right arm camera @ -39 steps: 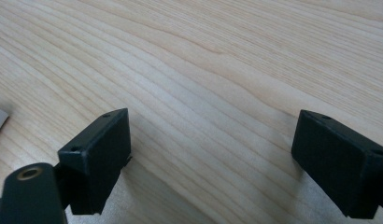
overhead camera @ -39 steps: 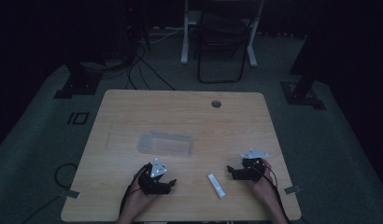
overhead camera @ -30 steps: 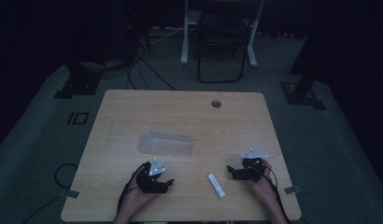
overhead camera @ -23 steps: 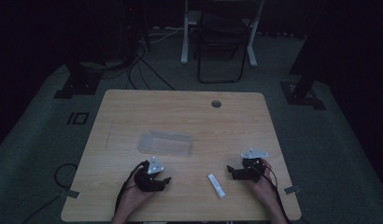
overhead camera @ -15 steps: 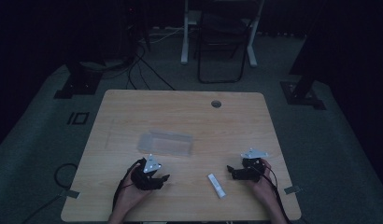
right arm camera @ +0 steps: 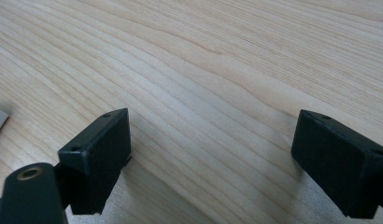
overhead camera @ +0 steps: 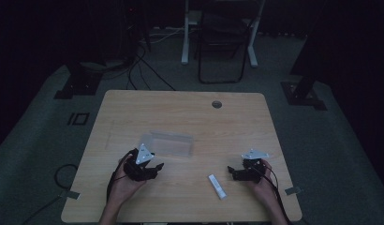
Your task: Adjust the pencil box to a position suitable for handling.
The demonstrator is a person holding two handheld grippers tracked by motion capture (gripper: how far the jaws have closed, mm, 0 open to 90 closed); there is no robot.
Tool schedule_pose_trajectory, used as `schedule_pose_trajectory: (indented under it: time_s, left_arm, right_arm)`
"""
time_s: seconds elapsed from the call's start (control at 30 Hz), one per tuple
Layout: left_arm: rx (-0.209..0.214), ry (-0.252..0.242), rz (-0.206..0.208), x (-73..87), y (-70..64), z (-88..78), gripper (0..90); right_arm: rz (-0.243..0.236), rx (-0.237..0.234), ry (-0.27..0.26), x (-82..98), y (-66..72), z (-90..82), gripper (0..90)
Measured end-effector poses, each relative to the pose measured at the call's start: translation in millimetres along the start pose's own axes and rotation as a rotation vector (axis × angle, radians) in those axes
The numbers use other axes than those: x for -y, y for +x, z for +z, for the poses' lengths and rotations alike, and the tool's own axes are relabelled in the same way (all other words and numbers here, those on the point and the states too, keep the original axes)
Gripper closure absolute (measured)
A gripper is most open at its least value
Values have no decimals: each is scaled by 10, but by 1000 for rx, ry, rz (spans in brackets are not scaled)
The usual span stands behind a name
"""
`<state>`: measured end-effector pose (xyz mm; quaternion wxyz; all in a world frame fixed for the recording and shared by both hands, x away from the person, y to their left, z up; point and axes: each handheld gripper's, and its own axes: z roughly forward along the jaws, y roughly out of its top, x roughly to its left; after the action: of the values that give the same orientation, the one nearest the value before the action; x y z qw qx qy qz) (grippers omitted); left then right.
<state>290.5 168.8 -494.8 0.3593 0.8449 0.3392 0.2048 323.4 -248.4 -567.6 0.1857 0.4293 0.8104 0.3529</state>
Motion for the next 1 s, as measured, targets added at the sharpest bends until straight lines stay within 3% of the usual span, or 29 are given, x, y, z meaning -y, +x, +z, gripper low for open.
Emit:
schedule_pose_trajectory:
  time_s: [0.27, 0.33, 0.5, 0.77, 1.0]
  left_arm:
    - [-28, -23, -19, -79, 158, -37, 446]
    - [-66, -24, -21, -151, 262, -38, 442]
    - [-90, -32, -30, -220, 362, -16, 441]
    - [-105, -56, -63, -309, 517, 85, 473]
    - [-131, -26, -59, -398, 646, 252, 468]
  right_arm:
    - [0, 0, 0, 0, 0, 0, 119]
    - [1, 0, 0, 0, 0, 0, 119]
    - [0, 0, 0, 0, 0, 0, 119]
    - [0, 0, 0, 0, 0, 0, 119]
    - [2, 0, 0, 0, 1, 0, 119]
